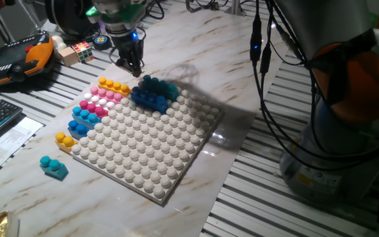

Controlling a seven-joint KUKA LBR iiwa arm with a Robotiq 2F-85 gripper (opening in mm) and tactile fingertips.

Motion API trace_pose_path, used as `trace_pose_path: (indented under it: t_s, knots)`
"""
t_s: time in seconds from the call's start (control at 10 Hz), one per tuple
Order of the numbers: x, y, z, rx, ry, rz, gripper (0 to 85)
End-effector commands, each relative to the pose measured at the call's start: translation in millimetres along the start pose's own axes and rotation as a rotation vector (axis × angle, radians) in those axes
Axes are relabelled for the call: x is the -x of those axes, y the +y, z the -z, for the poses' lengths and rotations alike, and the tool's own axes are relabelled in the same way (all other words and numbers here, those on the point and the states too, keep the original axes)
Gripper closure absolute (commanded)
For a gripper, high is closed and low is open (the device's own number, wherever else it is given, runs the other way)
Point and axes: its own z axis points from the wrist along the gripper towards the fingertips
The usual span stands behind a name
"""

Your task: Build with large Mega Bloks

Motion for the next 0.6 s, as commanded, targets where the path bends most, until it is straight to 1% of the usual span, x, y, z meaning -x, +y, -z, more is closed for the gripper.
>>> trace_pose_path:
  t_s: [0.0,0.1,0.2,0.3,0.4,0.5]
  knots:
    - [0.1,-0.2,0.0,0.009,-0.001,-0.011,84.3]
    - [0.1,-0.2,0.0,0.024,-0.002,-0.015,82.0]
    - [5.1,0.9,0.1,0.022,-0.009,-0.017,73.0]
    - [16.7,2.6,-0.7,0.042,-0.015,-0.021,63.7]
    - [28.0,4.4,-2.4,0.048,-0.021,-0.027,57.3]
    - [38.8,5.6,-8.0,0.047,-0.053,-0.044,54.0]
